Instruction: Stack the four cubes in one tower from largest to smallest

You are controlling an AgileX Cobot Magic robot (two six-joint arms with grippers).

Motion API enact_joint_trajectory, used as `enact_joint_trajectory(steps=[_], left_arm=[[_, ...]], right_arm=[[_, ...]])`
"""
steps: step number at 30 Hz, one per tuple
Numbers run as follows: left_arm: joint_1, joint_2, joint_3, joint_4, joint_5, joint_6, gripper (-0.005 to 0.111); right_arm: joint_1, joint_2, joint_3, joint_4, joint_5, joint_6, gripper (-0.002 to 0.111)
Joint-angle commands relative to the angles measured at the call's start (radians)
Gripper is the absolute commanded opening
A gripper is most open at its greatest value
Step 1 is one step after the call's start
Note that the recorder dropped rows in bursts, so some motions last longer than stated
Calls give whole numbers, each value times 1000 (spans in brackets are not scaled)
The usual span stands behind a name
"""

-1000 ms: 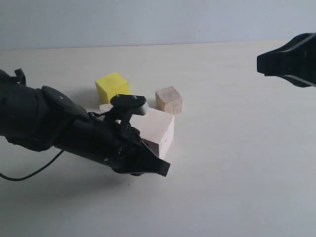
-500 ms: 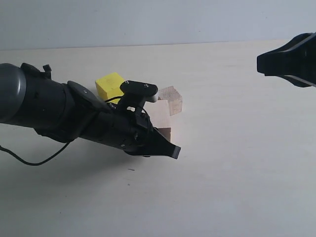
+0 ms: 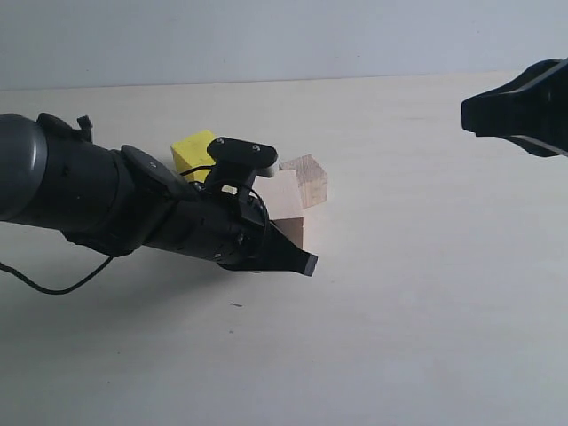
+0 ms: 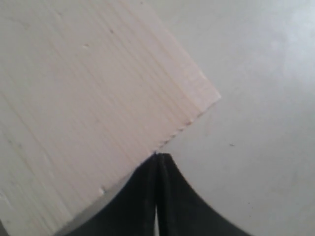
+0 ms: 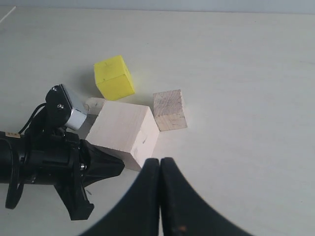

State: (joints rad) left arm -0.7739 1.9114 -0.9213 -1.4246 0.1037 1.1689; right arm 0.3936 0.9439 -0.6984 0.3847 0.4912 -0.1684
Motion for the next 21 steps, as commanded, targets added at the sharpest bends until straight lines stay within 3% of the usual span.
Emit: enact_joint_trajectory(steps=[1,21], left_arm=[[-5,1,-8,-4,-16,4,0],[9,1,-8,34,-30,4,0]], right_arm=[[2,1,-8,-1,-9,-6,0],[2,1,-8,0,-9,-6,0]])
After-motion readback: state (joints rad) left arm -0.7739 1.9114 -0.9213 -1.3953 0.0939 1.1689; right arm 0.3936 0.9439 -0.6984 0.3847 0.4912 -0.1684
